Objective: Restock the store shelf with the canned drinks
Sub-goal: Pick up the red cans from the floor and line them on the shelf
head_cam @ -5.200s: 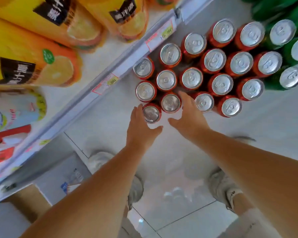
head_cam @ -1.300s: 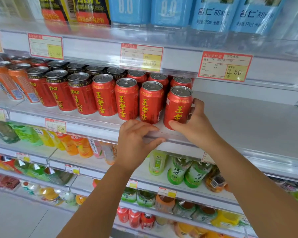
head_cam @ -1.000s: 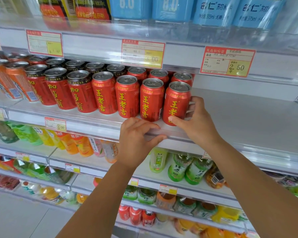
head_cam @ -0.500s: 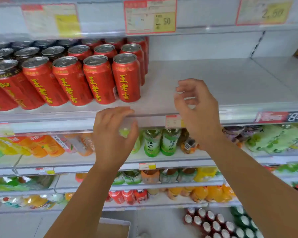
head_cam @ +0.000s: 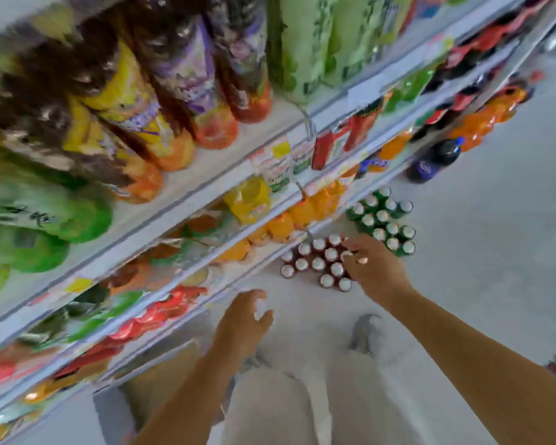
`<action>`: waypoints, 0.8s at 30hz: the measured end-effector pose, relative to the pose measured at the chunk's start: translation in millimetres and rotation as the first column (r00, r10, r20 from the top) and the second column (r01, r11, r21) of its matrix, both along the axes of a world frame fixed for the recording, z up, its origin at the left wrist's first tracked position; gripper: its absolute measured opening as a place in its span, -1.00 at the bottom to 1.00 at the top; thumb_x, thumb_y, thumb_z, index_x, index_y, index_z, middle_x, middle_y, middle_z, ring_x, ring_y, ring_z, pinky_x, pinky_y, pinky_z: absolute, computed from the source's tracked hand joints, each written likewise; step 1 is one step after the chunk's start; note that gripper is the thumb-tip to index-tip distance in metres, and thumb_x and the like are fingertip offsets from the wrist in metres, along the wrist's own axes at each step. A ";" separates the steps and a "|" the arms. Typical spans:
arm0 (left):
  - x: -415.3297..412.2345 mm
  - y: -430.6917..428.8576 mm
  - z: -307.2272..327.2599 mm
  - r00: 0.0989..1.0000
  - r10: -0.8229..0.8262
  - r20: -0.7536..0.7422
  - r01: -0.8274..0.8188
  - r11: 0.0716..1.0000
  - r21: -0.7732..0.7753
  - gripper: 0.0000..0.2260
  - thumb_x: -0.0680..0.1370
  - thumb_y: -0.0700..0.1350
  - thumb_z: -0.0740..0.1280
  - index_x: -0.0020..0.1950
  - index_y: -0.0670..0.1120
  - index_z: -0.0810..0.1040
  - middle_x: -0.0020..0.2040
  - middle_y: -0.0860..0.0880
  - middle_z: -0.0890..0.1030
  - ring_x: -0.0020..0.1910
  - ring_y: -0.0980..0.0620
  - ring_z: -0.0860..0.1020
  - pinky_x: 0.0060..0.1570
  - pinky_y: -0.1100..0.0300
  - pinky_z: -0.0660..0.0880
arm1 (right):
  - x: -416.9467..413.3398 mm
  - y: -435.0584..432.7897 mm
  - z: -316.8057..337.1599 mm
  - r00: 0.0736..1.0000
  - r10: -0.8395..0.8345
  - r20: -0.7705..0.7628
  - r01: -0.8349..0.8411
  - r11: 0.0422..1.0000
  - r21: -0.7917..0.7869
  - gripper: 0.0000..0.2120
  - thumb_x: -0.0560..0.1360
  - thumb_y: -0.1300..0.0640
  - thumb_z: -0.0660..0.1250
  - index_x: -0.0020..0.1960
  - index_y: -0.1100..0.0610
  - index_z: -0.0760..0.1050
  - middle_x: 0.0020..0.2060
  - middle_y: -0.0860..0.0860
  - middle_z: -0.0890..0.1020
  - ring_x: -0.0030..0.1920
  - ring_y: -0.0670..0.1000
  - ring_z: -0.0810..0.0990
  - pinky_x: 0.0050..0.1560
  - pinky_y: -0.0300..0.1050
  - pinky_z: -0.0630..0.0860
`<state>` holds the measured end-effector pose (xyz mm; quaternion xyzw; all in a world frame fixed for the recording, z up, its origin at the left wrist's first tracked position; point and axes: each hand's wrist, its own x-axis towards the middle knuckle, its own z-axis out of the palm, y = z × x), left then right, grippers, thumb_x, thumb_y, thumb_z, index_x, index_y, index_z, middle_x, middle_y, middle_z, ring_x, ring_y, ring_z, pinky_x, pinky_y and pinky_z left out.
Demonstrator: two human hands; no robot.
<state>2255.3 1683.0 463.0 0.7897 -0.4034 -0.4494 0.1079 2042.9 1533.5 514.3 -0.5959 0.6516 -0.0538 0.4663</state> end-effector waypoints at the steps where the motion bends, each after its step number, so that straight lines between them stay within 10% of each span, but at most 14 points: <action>1: -8.2 -0.3 -28.5 1.000 -0.009 -0.005 0.009 0.998 0.057 -0.65 0.54 -0.09 0.39 0.33 -0.03 0.49 0.25 -0.03 0.51 0.21 -0.02 0.53 0.15 0.04 0.48 | -10.0 2.1 -27.7 0.999 -0.004 -0.034 0.005 0.999 0.050 -0.73 0.50 0.11 0.30 0.19 -0.02 0.50 -0.01 -0.03 0.56 -0.14 -0.04 0.50 -0.27 -0.22 0.43; 5: -36.3 -5.7 -146.8 0.999 -0.034 0.011 0.031 0.975 0.220 -0.61 0.54 -0.10 0.37 0.37 -0.03 0.46 0.26 -0.08 0.49 0.18 -0.08 0.53 0.17 0.10 0.45 | -38.1 11.6 -156.8 0.991 -0.008 -0.136 0.037 0.977 0.211 -0.68 0.51 0.07 0.31 0.25 -0.04 0.46 0.05 -0.01 0.53 0.01 0.11 0.57 0.00 0.11 0.57; 11: -51.5 -18.5 -345.0 0.995 -0.099 0.008 0.094 0.964 0.249 -0.53 0.51 -0.02 0.40 0.40 0.04 0.40 0.33 -0.02 0.44 0.24 -0.02 0.52 0.19 0.05 0.47 | -57.5 34.7 -368.1 0.980 0.022 -0.198 0.036 0.957 0.286 -0.54 0.53 0.00 0.32 0.40 -0.04 0.33 0.25 -0.01 0.49 0.22 0.06 0.50 0.14 0.06 0.51; 24: -31.0 -63.9 -574.4 0.983 0.012 0.182 0.014 0.990 -0.140 -0.28 0.38 -0.05 0.58 0.43 -0.05 0.29 0.36 -0.06 0.41 0.32 -0.03 0.42 0.22 0.07 0.47 | -15.8 44.5 -605.5 0.980 -0.086 -0.180 0.112 0.983 0.143 -0.17 0.46 -0.02 0.44 0.54 -0.16 0.00 0.36 0.05 0.28 0.26 0.10 0.45 0.15 -0.05 0.42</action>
